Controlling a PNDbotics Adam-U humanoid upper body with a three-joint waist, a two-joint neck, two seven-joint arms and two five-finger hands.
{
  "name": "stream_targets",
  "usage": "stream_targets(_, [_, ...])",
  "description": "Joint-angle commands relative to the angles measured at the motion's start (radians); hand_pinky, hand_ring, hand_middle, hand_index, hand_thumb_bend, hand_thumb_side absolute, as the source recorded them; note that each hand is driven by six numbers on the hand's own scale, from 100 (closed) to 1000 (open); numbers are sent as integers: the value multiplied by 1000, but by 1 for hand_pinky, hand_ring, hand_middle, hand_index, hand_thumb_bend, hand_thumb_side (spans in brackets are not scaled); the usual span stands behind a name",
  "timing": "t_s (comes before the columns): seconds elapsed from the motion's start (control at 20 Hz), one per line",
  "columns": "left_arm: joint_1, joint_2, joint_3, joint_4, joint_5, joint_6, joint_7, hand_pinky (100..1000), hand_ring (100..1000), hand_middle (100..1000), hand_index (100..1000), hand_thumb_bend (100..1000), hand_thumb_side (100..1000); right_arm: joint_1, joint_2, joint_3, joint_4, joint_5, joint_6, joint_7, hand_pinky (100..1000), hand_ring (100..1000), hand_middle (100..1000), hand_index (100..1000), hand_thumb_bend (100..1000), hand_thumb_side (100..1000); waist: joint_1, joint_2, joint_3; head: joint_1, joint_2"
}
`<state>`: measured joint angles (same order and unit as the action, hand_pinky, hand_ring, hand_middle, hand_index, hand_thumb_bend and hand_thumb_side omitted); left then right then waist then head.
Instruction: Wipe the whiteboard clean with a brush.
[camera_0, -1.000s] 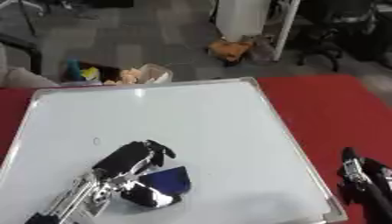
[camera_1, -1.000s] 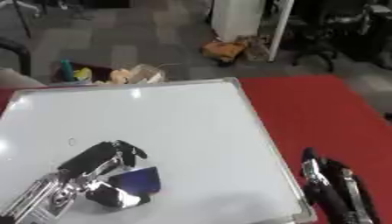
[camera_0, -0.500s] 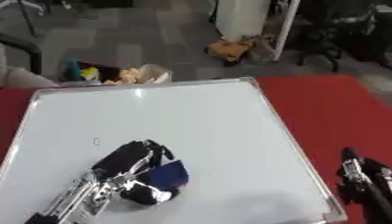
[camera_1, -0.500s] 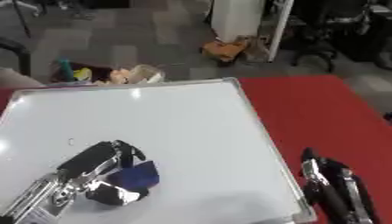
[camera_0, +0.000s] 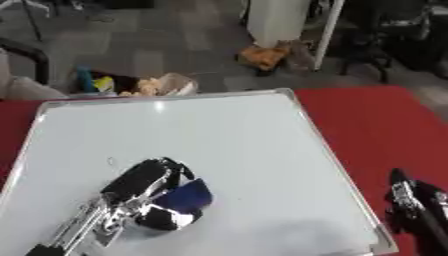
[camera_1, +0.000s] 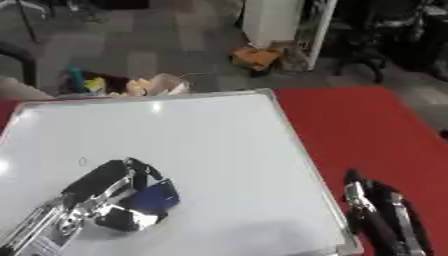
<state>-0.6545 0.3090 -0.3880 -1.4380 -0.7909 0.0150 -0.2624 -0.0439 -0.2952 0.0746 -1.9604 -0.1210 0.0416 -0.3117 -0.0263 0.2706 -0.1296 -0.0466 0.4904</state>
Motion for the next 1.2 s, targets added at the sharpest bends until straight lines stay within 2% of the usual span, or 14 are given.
stream_targets(0.05, [-12, 29, 29, -35, 4, 16, 10, 508, 515, 435, 745, 468, 361, -3, -16, -6, -23, -1, 0, 1, 100, 100, 100, 387, 100, 558, 0, -15, 1, -3, -11])
stream_targets(0.6, [-10, 83, 92, -28, -27, 57, 62, 518, 516, 440, 744, 459, 342, -3, -18, -7, -22, 0, 0, 0, 100, 100, 100, 387, 100, 558, 2, -17, 2, -6, -14])
stream_targets(1.2, [7, 102, 177, 58, -117, 112, 180, 523, 517, 449, 747, 468, 330, -2, -17, -9, -22, 1, 0, -2, 100, 100, 100, 387, 100, 556, 1, -17, 4, -9, -17])
